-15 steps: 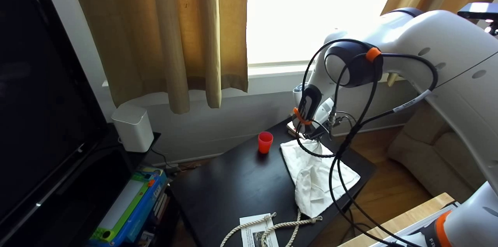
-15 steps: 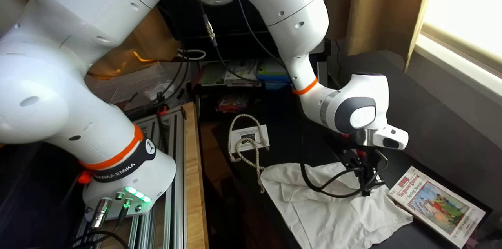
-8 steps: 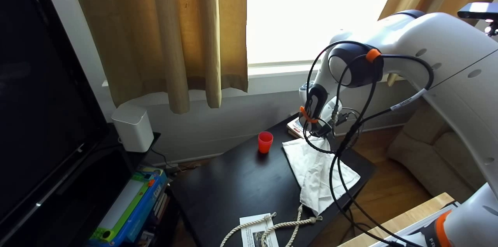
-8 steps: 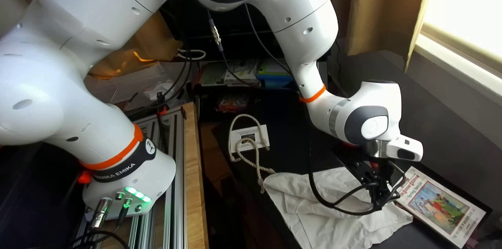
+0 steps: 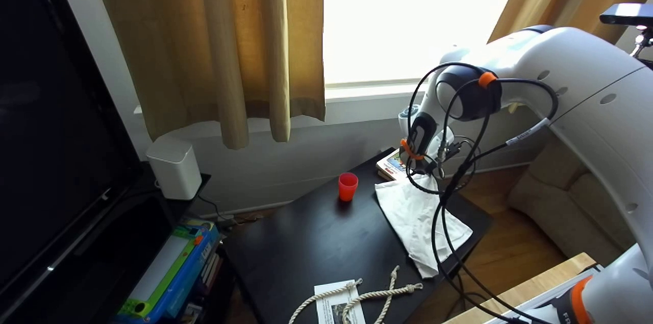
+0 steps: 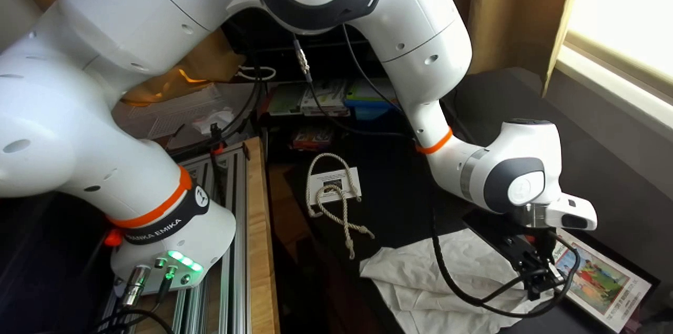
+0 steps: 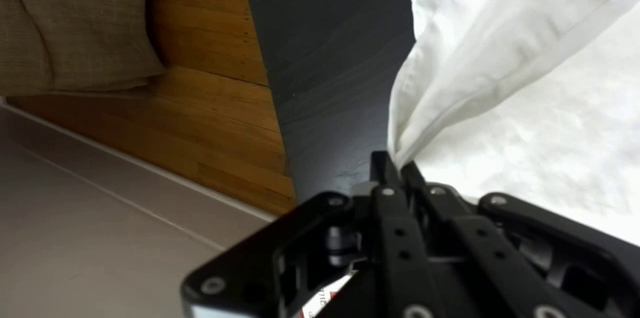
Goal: Fold the white towel
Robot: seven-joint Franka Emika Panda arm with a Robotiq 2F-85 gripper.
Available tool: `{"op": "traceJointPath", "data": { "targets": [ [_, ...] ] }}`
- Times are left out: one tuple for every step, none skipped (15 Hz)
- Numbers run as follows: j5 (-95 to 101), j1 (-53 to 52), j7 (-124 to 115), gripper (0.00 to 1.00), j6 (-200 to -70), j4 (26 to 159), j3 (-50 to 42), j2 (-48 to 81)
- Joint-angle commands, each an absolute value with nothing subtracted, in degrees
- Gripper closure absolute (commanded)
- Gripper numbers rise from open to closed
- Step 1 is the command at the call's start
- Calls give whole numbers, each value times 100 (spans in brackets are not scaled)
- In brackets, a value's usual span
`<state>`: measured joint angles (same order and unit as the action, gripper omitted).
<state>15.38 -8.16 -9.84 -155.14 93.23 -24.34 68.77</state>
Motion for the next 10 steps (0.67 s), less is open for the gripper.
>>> {"op": "traceJointPath", "data": {
  "targets": [
    [1663,-711,-985,99,-15797,8932,-2466,7264],
    [1639,-679,-964,99,-15824,8877,-2445,7310],
    [1604,-663,-988,71,-15828,8847,-2439,7338],
    [1599,-659,-975,69,-15843,8838,-2439,7343],
    [1600,-680,-989,63,-15883,8876,-2461,7319],
    [1602,-698,-996,56,-15932,8915,-2480,7294],
    [1600,-741,-1026,48,-15982,8990,-2517,7238],
    [1608,-776,-1033,41,-16072,9068,-2545,7182],
    [1588,-810,-1054,32,-16094,9144,-2564,7113],
    [1566,-796,-983,26,-16084,9265,-2504,6976]
  ]
}}
